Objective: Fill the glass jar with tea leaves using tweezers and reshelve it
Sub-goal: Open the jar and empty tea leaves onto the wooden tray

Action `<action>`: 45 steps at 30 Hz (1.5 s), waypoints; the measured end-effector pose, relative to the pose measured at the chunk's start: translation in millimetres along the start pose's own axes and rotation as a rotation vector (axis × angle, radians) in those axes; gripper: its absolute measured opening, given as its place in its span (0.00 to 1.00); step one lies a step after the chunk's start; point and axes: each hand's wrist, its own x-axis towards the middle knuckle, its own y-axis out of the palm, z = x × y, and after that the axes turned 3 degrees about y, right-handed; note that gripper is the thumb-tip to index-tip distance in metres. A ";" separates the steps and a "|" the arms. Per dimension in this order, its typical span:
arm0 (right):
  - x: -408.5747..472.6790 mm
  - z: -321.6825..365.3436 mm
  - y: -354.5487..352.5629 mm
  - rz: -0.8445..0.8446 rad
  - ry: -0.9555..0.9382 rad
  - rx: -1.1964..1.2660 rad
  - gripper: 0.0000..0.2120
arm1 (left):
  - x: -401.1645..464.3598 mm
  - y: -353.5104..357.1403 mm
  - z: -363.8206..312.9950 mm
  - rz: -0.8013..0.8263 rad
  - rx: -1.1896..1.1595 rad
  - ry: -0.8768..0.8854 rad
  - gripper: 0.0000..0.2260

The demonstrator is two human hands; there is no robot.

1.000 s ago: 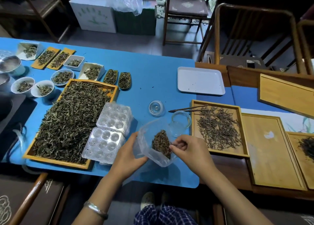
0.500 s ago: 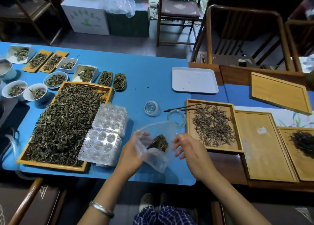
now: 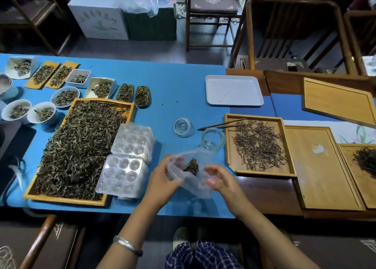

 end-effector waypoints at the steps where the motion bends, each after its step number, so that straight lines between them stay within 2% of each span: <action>1: 0.0 4.7 2.0 0.029 -0.018 -0.024 0.24 | 1.3 0.6 -1.9 0.019 0.024 0.015 0.21; 5: 0.0 25.2 9.0 0.116 -0.054 -0.007 0.22 | 6.5 7.7 -6.1 0.172 0.062 0.046 0.28; 9: -7.2 47.4 8.0 0.158 -0.103 0.105 0.24 | 9.9 13.8 -17.8 0.216 0.152 0.022 0.15; 10: -9.1 51.5 5.1 0.108 -0.131 0.133 0.22 | 11.1 14.9 -22.1 0.205 0.186 0.033 0.12; 12: -12.4 53.4 -5.7 -0.105 -0.182 0.194 0.17 | 13.8 15.8 -30.7 0.168 0.221 0.058 0.07; 14: -17.5 47.2 -23.0 -0.322 -0.205 0.147 0.18 | 17.4 15.1 -40.2 0.128 0.166 0.057 0.06; 15: -20.9 42.0 -32.3 -0.363 -0.195 0.072 0.20 | 18.7 14.4 -46.0 0.115 0.102 0.035 0.07; 17: -30.1 26.7 -46.2 -0.255 -0.121 -0.147 0.23 | 22.1 13.9 -57.1 0.089 0.006 0.013 0.09; 19: -36.4 11.3 -45.2 -0.063 -0.031 -0.339 0.34 | 25.3 17.3 -67.1 0.101 -0.020 0.019 0.08; 20: -36.4 8.6 -40.1 -0.038 -0.033 -0.372 0.38 | 27.0 21.2 -71.2 0.130 -0.026 0.023 0.06; 22: -31.0 11.2 -26.7 -0.123 -0.100 -0.274 0.34 | 30.3 31.8 -79.1 0.187 -0.045 0.020 0.05; 24: -23.1 19.2 -21.0 -0.259 -0.145 -0.108 0.22 | 34.0 42.3 -83.8 0.196 -0.085 -0.001 0.09; 26: -19.5 26.6 -24.5 -0.349 -0.167 -0.059 0.14 | 37.8 50.5 -86.1 0.182 -0.090 -0.005 0.17; 29: -26.0 34.4 -33.2 -0.378 -0.184 -0.013 0.12 | 41.2 56.3 -82.9 0.206 -0.094 0.004 0.28; 33: -38.9 29.9 -51.8 -0.521 -0.166 0.100 0.09 | 38.1 62.8 -69.5 0.415 -0.138 -0.077 0.34; 35: -44.1 25.8 -64.5 -0.616 -0.148 0.115 0.08 | 34.5 75.0 -66.4 0.510 -0.102 -0.083 0.30; 38: -54.5 18.3 -90.4 -0.720 -0.110 0.144 0.05 | 36.5 110.0 -70.8 0.542 -0.021 0.000 0.15; 39: -59.1 16.5 -100.8 -0.739 -0.098 0.162 0.05 | 39.2 124.1 -74.0 0.554 -0.006 0.020 0.13; 45: -89.7 0.6 -176.6 -0.730 -0.120 0.265 0.11 | 62.0 214.5 -94.5 0.594 0.049 0.090 0.11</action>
